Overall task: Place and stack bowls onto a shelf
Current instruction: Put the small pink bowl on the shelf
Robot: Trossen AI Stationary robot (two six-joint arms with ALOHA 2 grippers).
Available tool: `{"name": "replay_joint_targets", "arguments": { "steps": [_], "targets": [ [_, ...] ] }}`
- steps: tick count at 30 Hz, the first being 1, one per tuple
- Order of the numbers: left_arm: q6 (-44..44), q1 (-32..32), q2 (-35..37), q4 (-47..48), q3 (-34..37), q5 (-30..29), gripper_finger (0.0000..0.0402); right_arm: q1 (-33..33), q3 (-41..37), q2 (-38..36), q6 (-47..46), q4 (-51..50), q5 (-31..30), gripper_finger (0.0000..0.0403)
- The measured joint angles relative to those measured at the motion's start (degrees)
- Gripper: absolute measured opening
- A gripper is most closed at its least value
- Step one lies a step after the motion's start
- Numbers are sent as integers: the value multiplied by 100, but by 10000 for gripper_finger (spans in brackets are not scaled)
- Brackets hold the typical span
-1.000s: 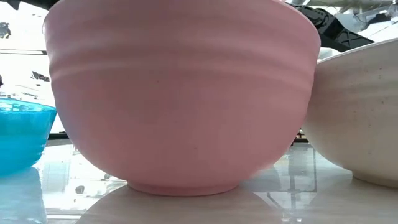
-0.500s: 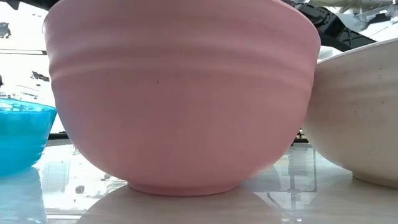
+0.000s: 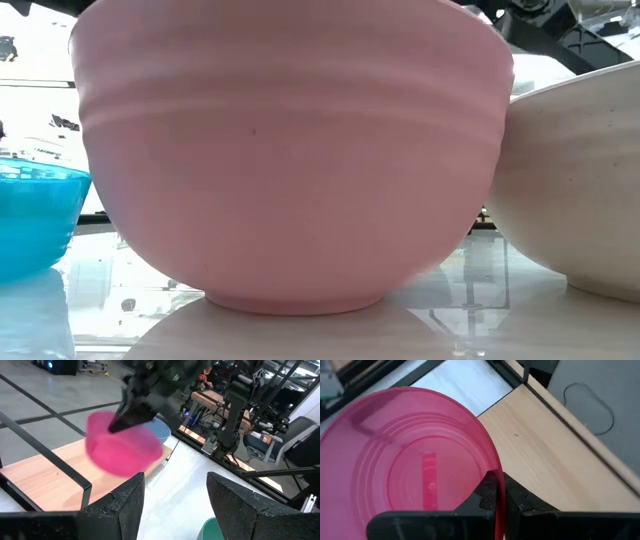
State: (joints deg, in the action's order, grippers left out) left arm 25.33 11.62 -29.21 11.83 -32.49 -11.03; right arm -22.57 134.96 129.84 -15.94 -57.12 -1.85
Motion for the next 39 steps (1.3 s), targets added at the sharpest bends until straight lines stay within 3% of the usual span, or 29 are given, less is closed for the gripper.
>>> {"name": "replay_joint_targets", "arguments": {
  "steps": [9, 17, 31, 39],
  "targets": [
    [84, -1, -1, 174, 0, -7, 199, -635, 0, -245, 843, -809, -194, 27],
    [67, 0, -2, 171, 0, -27, 199, -1039, -2, -212, 1318, -575, -187, 27],
    [80, 0, -2, 198, 0, -211, 199, -722, -16, -93, 1152, -70, -313, 27],
    [91, 0, -2, 200, 0, -212, 199, -521, -101, -98, 1189, -10, -693, 27]
  ]
}}
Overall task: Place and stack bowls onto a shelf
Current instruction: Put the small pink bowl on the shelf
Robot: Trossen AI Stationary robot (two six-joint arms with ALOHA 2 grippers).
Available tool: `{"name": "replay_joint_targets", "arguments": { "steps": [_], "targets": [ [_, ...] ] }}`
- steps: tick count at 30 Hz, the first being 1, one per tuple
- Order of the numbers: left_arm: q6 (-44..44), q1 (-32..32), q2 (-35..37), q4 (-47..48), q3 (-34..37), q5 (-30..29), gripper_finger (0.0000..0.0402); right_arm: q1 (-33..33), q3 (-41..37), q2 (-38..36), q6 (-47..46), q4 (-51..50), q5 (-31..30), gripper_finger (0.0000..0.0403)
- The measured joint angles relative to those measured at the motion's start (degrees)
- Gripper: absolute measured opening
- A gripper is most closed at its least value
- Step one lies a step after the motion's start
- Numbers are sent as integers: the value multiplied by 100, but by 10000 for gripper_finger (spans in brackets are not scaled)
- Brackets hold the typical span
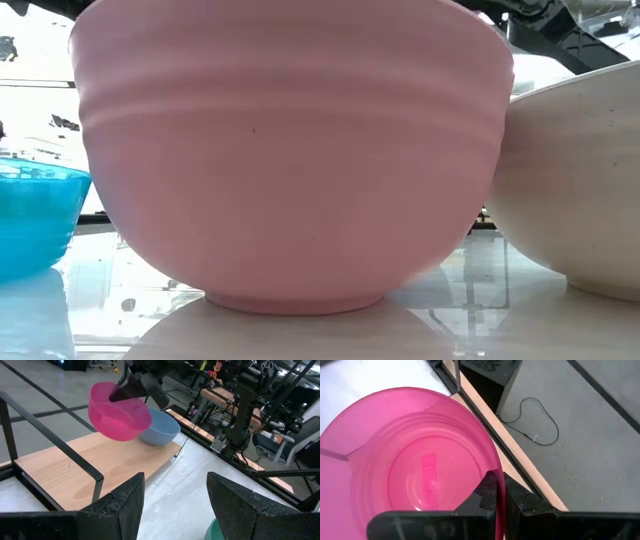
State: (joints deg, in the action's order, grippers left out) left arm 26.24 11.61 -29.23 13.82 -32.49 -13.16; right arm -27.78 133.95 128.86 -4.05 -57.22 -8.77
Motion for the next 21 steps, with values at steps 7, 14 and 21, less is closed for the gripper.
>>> {"name": "replay_joint_targets", "arguments": {
  "steps": [7, 14, 21],
  "targets": [
    [15, 0, 0, 27, 0, 3, 199, 250, 2, 432, -131, 132, 76, 27],
    [40, 0, 0, 51, 0, -7, 199, 382, 7, 462, -298, 161, 133, 27],
    [57, -1, 0, 57, 0, -12, 199, 456, 2, 584, -460, 350, 135, 27]
  ]
}}
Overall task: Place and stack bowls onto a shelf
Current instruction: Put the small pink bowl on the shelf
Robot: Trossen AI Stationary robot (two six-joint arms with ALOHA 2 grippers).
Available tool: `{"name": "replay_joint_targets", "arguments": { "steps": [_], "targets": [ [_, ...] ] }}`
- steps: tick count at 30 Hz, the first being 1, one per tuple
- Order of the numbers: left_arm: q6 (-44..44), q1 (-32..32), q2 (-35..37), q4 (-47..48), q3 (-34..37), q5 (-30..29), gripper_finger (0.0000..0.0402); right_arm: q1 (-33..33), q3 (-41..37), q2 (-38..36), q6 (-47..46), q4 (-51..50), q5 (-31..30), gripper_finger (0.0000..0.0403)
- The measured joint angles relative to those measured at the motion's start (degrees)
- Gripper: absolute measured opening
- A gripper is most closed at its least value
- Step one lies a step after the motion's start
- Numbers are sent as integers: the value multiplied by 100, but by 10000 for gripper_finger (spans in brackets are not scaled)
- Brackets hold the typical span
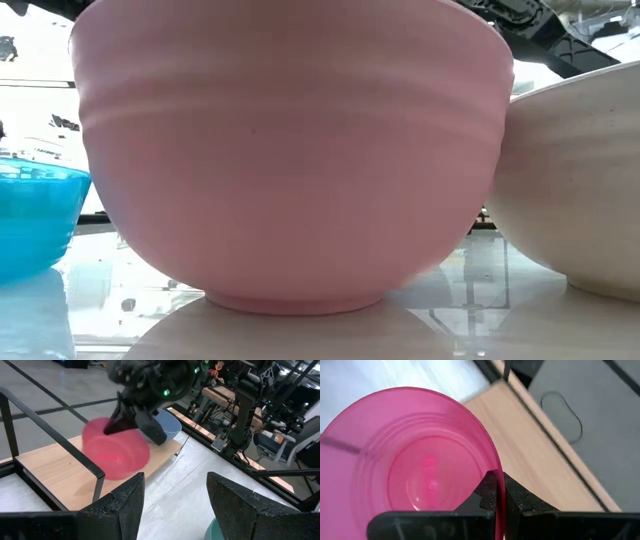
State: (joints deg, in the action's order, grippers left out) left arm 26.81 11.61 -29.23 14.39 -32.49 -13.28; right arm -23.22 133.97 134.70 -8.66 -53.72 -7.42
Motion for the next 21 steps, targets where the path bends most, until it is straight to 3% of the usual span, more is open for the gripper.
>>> {"name": "replay_joint_targets", "arguments": {
  "steps": [21],
  "targets": [
    [46, 0, 0, 31, 0, -12, 199, -33, -28, 164, -156, 53, 179, 27]
  ]
}}
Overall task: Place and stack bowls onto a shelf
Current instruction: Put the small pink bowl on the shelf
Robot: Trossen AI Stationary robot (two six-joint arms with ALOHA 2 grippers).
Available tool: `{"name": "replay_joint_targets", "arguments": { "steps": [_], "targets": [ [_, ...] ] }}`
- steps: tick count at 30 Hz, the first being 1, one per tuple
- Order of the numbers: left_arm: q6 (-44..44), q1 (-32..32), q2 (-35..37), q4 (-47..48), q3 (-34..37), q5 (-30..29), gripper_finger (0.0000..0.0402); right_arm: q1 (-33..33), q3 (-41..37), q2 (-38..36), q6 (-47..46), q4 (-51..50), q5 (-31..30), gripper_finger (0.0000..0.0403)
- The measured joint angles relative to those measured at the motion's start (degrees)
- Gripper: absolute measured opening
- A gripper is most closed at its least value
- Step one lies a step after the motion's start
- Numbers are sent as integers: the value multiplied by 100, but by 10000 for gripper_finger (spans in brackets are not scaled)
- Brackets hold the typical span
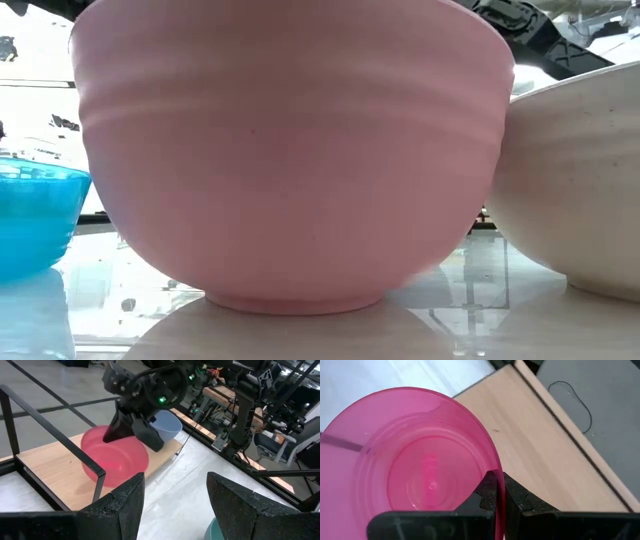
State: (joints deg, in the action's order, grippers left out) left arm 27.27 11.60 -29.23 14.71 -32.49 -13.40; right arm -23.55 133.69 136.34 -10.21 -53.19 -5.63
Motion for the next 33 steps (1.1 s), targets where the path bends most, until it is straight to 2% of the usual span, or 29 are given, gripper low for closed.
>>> {"name": "replay_joint_targets", "arguments": {
  "steps": [19, 26, 33],
  "targets": [
    [0, 1, 0, 21, 0, -12, 199, -25, 3, 251, -146, 161, -47, 27],
    [0, 0, 0, 107, 0, -12, 199, -22, -2, 377, -182, 173, 131, 28],
    [0, 0, 0, 108, 0, -12, 199, -33, 7, 358, -199, 287, 125, 48]
  ]
}}
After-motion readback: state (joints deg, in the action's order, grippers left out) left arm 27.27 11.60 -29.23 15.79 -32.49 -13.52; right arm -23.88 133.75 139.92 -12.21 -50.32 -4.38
